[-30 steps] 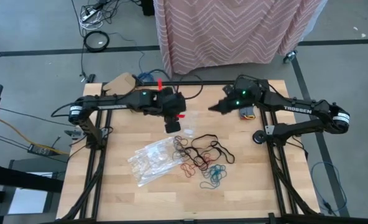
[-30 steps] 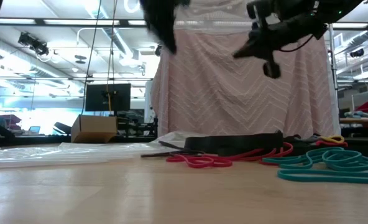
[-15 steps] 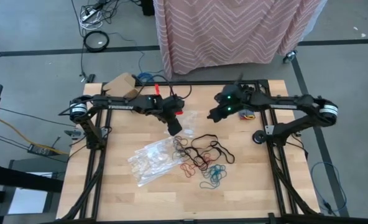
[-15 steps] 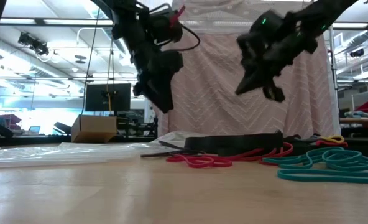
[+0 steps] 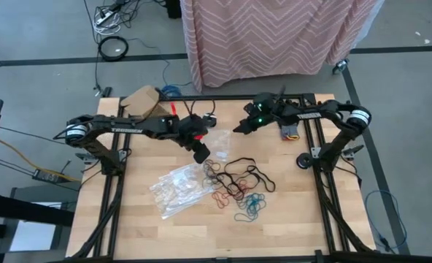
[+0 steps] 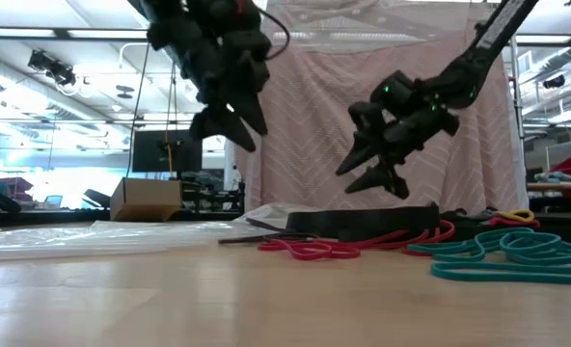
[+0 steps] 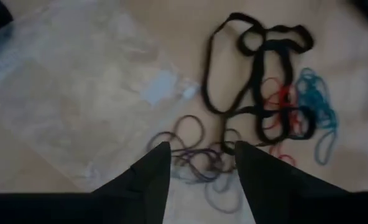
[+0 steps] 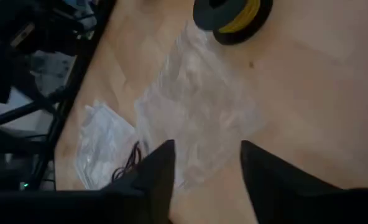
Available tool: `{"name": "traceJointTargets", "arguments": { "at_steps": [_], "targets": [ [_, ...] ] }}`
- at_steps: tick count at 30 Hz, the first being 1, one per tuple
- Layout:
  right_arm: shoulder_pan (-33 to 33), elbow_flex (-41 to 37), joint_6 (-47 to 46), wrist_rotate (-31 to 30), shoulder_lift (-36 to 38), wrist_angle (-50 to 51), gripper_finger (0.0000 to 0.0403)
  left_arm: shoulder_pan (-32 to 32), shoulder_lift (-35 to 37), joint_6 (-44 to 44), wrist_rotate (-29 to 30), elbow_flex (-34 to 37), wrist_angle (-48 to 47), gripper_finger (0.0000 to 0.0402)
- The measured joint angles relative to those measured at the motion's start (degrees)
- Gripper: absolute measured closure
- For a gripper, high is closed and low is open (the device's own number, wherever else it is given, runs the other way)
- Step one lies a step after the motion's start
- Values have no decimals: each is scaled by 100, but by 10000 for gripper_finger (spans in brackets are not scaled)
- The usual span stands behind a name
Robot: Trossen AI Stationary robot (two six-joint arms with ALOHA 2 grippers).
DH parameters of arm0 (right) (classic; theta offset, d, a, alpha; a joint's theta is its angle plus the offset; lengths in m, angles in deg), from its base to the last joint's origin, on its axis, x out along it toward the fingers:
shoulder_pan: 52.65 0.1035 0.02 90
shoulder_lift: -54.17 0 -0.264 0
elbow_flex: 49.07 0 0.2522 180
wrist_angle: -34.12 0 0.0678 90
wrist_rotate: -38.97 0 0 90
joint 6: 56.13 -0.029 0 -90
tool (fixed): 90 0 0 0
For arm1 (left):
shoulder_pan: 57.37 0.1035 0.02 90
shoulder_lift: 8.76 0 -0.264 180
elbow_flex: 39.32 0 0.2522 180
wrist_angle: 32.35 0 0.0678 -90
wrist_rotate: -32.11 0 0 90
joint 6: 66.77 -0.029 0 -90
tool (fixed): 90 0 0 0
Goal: Sort rubber bands
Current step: Open the transparent zip bag
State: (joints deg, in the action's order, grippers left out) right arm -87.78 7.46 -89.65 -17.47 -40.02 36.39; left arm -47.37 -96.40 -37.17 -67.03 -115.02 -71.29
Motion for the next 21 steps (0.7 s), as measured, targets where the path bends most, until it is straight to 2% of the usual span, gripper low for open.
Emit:
{"name": "traceJointTargets", "arguments": {
  "at_steps": [3, 6, 9, 12, 17, 21],
  "targets": [
    [-94, 83, 630, 299, -195, -254, 183, -203, 179, 87, 7, 36, 61, 205],
    [9, 369, 1563, 268, -231, -115, 167, -392, 248, 110, 5, 34, 230, 204],
    [167, 714, 2449, -496, -230, 505, 164, -522, 258, 189, 129, 36, 248, 204],
    [249, 1119, 3007, -921, -328, 913, 172, -598, 258, 192, 226, 36, 213, 204],
    [238, 1955, 2999, -959, -915, 2463, 197, -643, 260, 181, 212, 36, 236, 204],
    [242, 2785, 2888, -678, -1613, 3672, 211, -642, 260, 189, 210, 36, 304, 204]
  ]
}}
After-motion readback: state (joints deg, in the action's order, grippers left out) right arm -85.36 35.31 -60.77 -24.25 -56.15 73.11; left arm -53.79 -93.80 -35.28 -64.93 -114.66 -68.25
